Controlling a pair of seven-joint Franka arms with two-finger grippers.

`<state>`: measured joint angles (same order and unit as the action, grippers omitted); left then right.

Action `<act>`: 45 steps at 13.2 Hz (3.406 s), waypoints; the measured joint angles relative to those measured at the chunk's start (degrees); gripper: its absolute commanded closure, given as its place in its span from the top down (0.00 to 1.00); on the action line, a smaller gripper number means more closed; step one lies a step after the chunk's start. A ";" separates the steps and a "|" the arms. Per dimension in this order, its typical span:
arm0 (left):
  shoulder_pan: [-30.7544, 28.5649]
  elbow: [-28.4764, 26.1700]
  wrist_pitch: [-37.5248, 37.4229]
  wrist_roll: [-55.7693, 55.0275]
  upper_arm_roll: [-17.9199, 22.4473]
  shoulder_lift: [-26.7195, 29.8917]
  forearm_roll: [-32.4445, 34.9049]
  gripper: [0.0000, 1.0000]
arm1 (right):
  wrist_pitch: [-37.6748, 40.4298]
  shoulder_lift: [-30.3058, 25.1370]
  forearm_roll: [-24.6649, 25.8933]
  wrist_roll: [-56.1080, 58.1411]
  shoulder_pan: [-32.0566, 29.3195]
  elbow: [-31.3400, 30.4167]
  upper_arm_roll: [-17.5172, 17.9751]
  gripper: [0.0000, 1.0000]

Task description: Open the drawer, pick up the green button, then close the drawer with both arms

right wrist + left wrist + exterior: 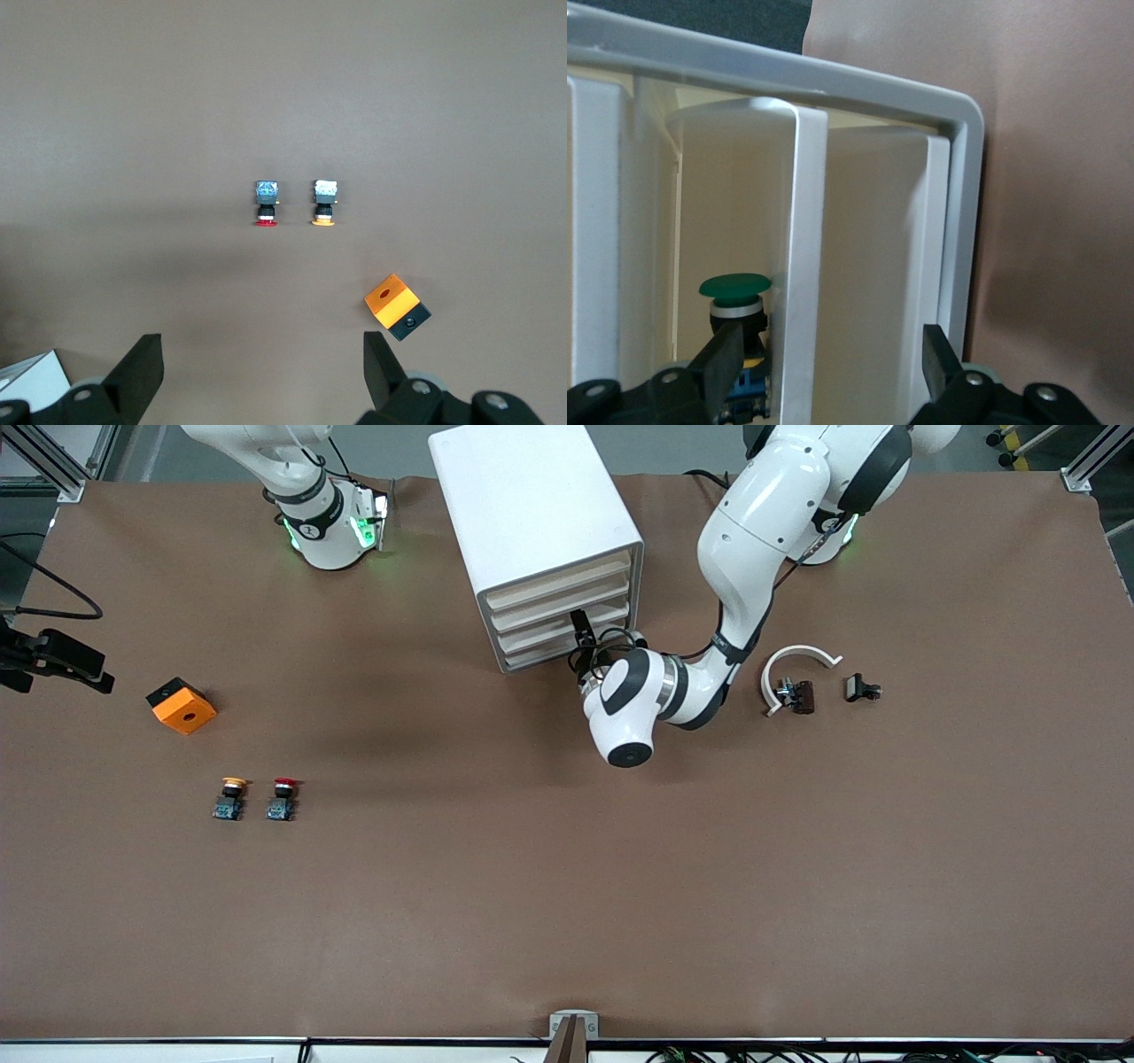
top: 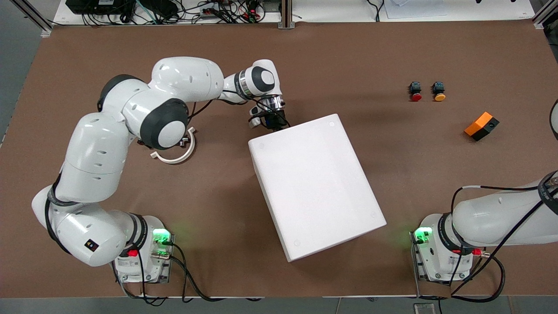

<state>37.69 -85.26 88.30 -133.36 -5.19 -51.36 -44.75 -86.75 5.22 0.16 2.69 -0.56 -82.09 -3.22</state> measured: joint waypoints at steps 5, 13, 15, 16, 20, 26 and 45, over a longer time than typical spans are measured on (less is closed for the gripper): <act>1.40 0.01 -0.04 -0.27 -0.01 -0.01 0.00 0.29 | 0.00 0.00 0.00 0.00 0.00 0.00 0.00 1.00; 1.08 0.50 -1.95 -0.51 0.21 0.20 -1.76 0.00 | -0.06 0.00 0.02 0.01 0.00 0.00 0.00 1.00; -0.85 0.84 -1.93 -0.51 0.39 0.20 -1.76 0.00 | -0.08 0.00 0.02 0.03 0.05 0.00 0.02 1.00; -2.35 0.98 -1.92 -0.51 0.48 0.20 -1.76 0.00 | -0.08 0.00 0.02 0.03 0.10 0.00 0.04 1.00; -9.10 1.70 -1.05 -0.49 0.53 0.18 -2.07 0.00 | 0.02 0.00 0.02 0.03 0.41 0.00 0.05 1.00; -14.37 3.17 -0.11 -0.38 1.12 0.09 -2.14 1.00 | 4.59 0.00 0.01 -14.94 8.65 0.00 0.23 1.00; -23.03 15.57 -1.05 42.34 10.94 12.76 28.28 1.00 | -14.42 20.64 -6.95 -92.76 46.67 -0.76 0.31 1.00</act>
<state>14.66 -69.69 87.25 -91.02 5.75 -38.60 -16.46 -101.17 25.86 -6.80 -90.07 46.12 -82.85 -2.92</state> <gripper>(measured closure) 0.000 0.000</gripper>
